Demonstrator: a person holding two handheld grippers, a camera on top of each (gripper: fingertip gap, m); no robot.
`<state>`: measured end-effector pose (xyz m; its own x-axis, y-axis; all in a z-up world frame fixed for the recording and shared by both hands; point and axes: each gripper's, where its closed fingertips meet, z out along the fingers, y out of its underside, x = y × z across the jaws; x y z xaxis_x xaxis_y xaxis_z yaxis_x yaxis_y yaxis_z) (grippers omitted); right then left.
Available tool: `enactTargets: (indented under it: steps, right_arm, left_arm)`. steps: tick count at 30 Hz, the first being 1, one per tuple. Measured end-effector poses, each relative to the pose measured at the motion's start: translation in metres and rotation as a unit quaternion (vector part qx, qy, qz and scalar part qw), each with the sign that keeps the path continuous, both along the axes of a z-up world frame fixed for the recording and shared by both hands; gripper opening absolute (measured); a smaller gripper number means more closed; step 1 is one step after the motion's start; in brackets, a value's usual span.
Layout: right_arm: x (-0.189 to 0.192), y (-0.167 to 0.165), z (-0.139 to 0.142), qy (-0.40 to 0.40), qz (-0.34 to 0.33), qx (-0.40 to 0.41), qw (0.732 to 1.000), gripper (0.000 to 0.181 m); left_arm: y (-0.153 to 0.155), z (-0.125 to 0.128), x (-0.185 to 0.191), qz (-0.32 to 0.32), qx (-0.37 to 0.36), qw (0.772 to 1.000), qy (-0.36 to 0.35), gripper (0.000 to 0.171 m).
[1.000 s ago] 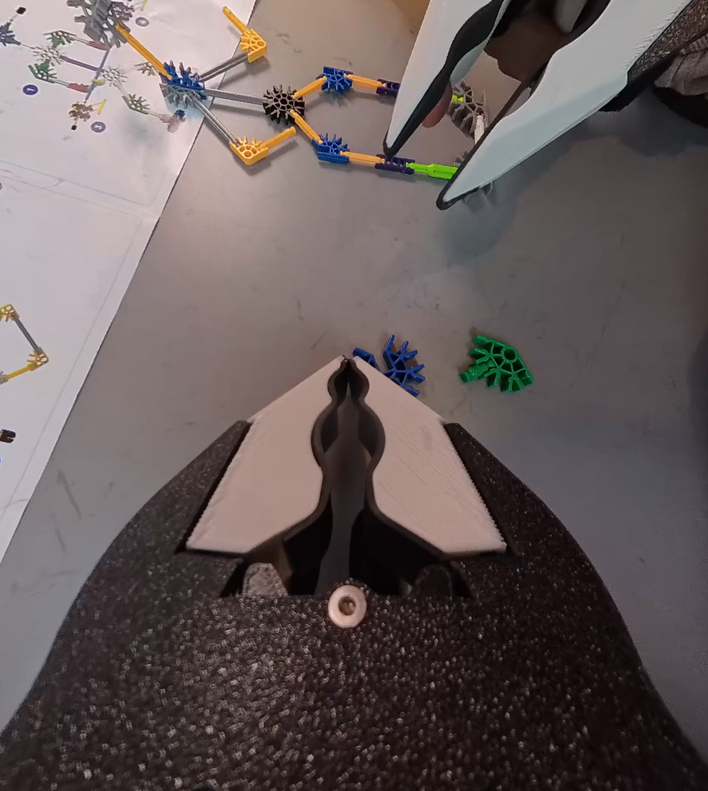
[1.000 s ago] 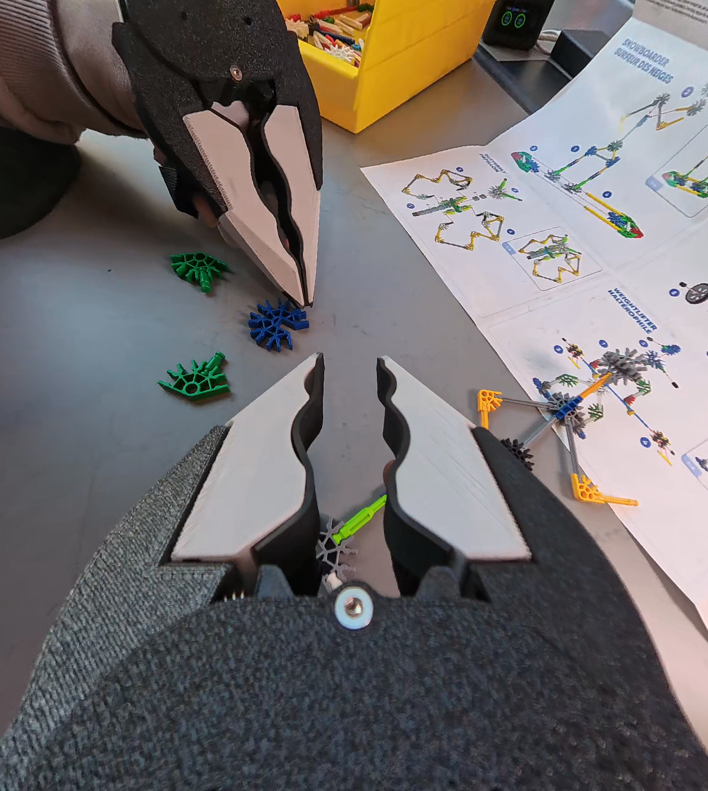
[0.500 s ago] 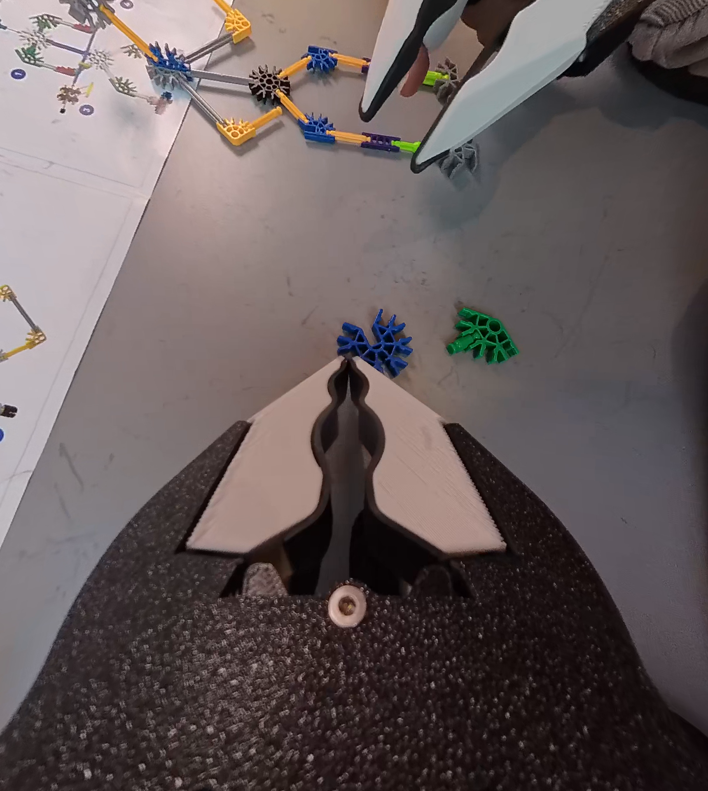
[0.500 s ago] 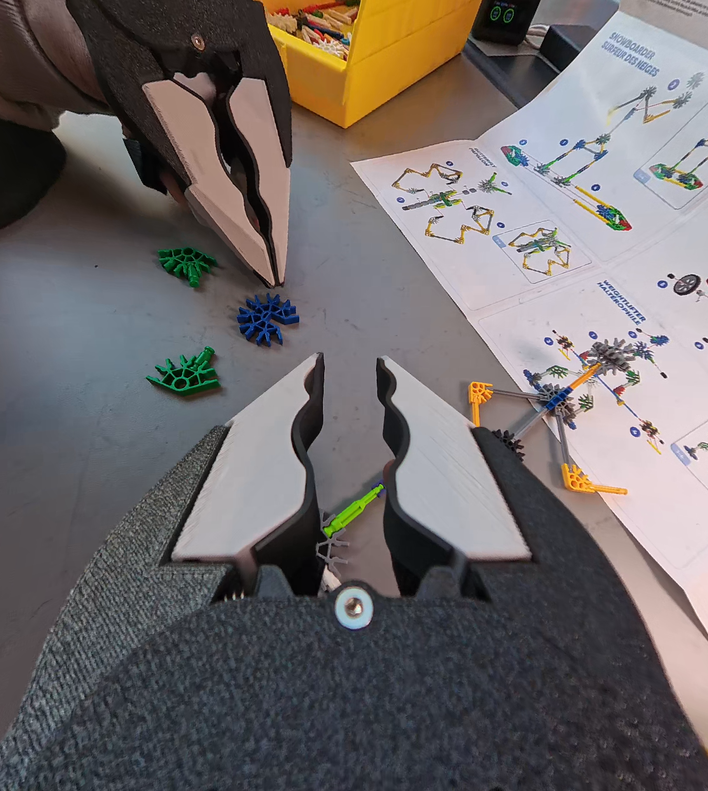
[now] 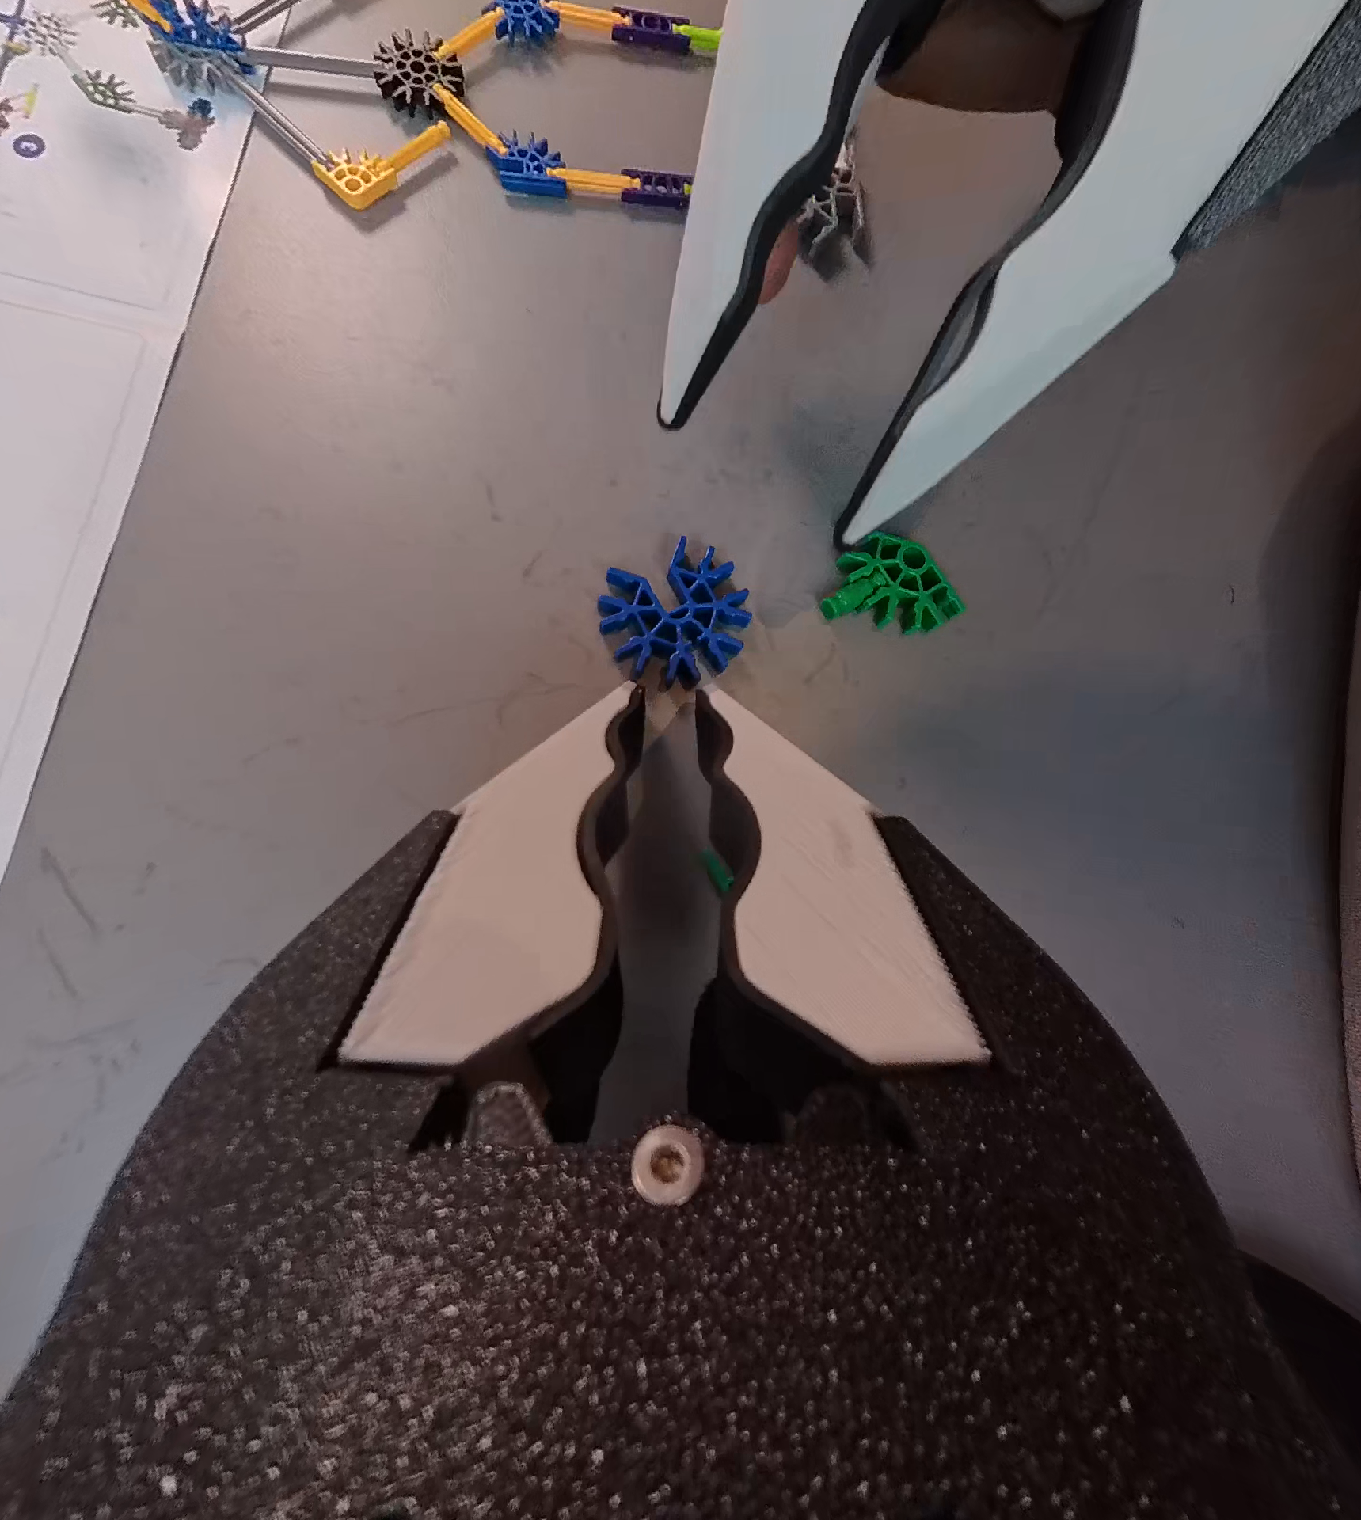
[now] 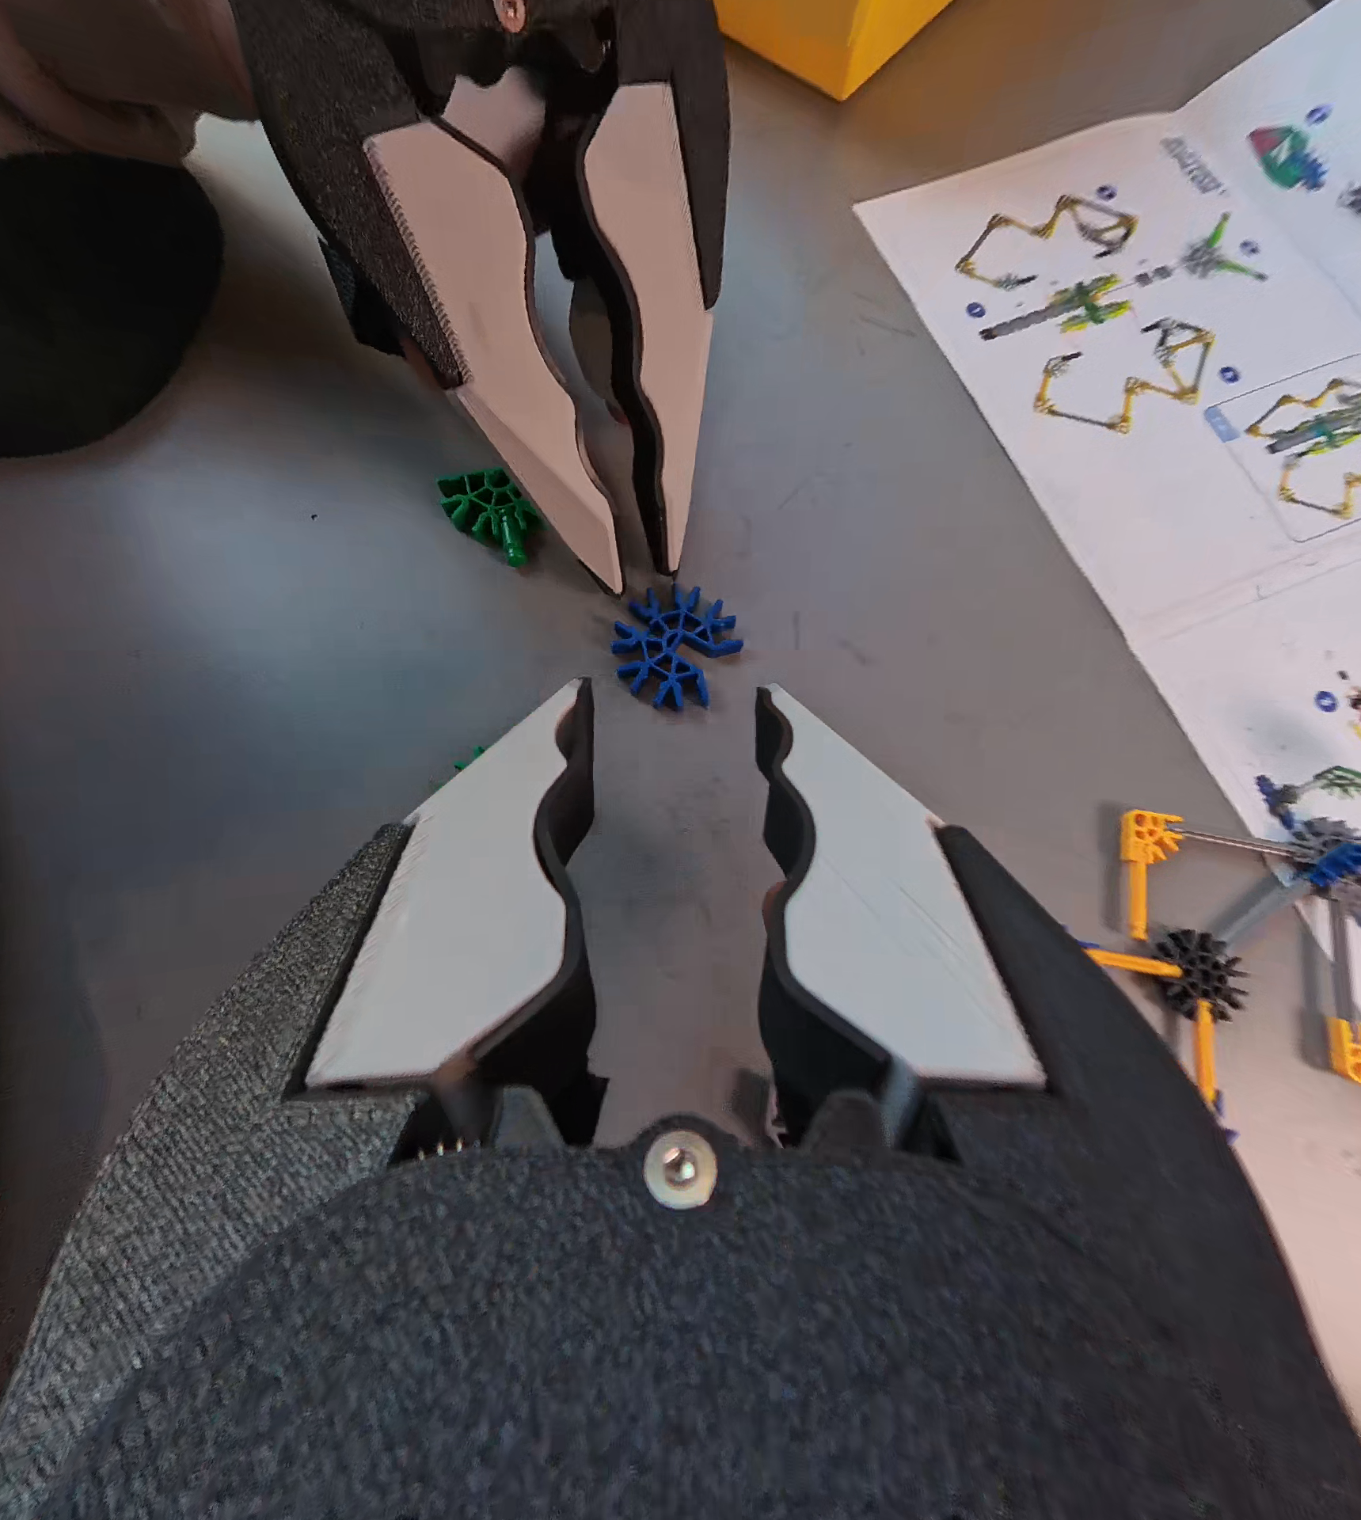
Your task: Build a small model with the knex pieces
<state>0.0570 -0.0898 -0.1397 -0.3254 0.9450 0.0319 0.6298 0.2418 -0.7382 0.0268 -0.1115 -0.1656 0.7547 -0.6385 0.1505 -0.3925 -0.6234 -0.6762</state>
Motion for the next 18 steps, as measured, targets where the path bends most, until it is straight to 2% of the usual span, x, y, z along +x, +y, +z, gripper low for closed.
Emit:
enactTargets:
  steps: [3,7,10,12,18]
  right_arm:
    - [-0.008,-0.01,-0.012,-0.047,-0.004,-0.02,0.999,0.041]
    - [-0.015,-0.01,-0.022,-0.087,-0.012,-0.001,0.996,0.041]
    - [-0.017,-0.012,-0.03,-0.106,-0.002,0.012,0.994,0.037]
    - [-0.02,-0.014,-0.029,-0.101,0.009,0.021,0.995,0.026]
    - [-0.021,-0.032,-0.029,-0.088,0.067,0.037,0.993,0.026]
  left_arm:
    - [-0.006,0.01,-0.006,0.003,0.006,1.0,0.0,0.015]
    - [-0.036,0.02,-0.018,0.006,-0.024,1.0,-0.014,0.029]
    - [-0.047,0.015,-0.025,0.028,-0.022,0.999,-0.009,0.035]
    - [-0.051,0.009,-0.023,0.031,-0.023,0.999,-0.006,0.037]
    - [-0.049,-0.003,-0.014,0.014,0.007,0.999,0.043,0.041]
